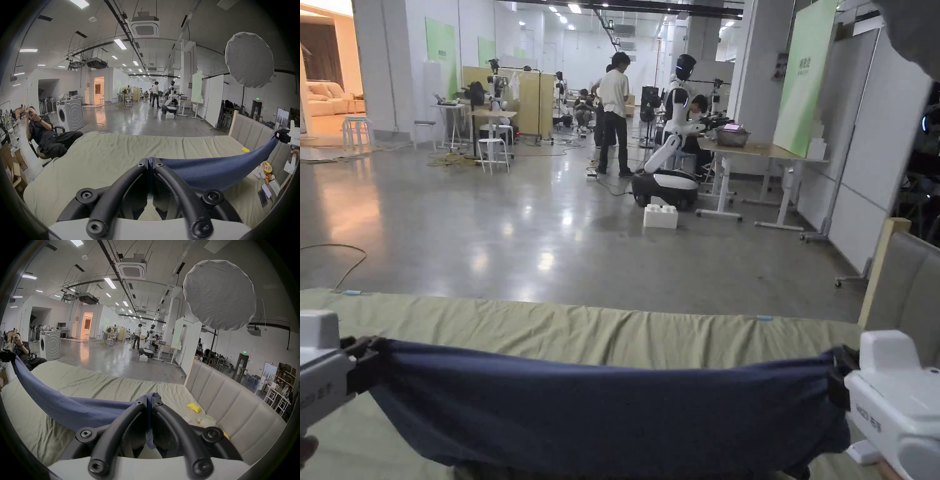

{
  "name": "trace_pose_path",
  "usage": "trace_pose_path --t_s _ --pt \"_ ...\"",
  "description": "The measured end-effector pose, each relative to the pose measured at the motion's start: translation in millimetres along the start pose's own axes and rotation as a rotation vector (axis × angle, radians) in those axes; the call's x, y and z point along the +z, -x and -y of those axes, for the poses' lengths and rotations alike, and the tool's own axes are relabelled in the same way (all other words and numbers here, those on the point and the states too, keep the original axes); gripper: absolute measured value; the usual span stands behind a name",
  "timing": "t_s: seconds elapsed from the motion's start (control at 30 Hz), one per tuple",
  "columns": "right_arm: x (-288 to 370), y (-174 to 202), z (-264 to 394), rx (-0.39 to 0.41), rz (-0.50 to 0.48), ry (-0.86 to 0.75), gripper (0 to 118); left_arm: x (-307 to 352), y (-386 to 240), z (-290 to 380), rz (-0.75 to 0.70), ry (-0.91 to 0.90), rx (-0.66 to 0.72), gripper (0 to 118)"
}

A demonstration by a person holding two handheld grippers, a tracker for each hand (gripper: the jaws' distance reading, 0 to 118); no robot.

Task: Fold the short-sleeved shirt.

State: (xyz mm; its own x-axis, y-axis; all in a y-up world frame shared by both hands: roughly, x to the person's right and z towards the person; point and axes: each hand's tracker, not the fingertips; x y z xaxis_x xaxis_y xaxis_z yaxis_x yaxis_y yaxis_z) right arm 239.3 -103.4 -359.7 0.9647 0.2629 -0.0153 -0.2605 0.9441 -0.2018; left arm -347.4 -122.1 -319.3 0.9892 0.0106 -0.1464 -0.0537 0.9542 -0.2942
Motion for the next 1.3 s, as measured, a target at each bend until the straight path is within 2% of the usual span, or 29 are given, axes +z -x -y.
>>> trace_pose_path --t_s 0.1,0.23,0.3,0.33,0.37,0.47,0.5,0.57,0.73,0.77,0.8,0.83,0.9,1.0,1.03,1.3 --pt "35 5 26 -0.014 -0.012 0.033 5 26 2 25 0.013 0.017 0.022 4" --pt "77 9 55 0.006 -0.021 0.056 5 71 2 64 0.008 0.038 0.037 4" --pt "93 9 68 -0.03 -0.031 0.088 5 54 1 50 0.013 0.072 0.085 4" --pt "103 10 75 -0.026 -0.031 0.097 5 54 1 51 0.013 0.079 0.096 4" --pt "111 11 81 -0.024 -0.032 0.105 5 78 11 82 0.009 0.088 0.107 4" --pt "131 12 96 -0.03 -0.038 0.141 5 68 8 79 -0.007 0.122 0.091 5" --pt "137 13 101 -0.043 -0.03 0.152 5 113 14 119 -0.008 0.132 0.093 4" --pt "145 17 113 -0.031 -0.034 0.192 5 141 24 150 -0.019 0.149 0.085 4" --pt "160 32 153 0.025 -0.025 0.286 5 123 64 219 -0.025 0.274 0.089 4" --pt "161 36 161 0.071 -0.023 0.304 5 150 4 203 -0.024 0.311 0.095 4" --pt "159 39 170 0.08 -0.034 0.331 5 147 1 211 -0.023 0.358 0.112 4" --pt "158 41 184 0.037 -0.047 0.392 5 143 -1 218 -0.026 0.381 0.112 4" --pt "151 45 208 0.031 -0.097 0.454 5 144 -12 232 -0.029 0.429 0.117 4" --pt "143 50 239 0.076 -0.079 0.532 5 131 -22 249 -0.027 0.527 0.136 4" --pt "139 52 249 0.086 -0.079 0.561 5 120 1 269 -0.031 0.54 0.117 4" --pt "125 57 307 0.087 -0.108 0.738 5 103 -1 311 -0.039 0.701 0.056 5"
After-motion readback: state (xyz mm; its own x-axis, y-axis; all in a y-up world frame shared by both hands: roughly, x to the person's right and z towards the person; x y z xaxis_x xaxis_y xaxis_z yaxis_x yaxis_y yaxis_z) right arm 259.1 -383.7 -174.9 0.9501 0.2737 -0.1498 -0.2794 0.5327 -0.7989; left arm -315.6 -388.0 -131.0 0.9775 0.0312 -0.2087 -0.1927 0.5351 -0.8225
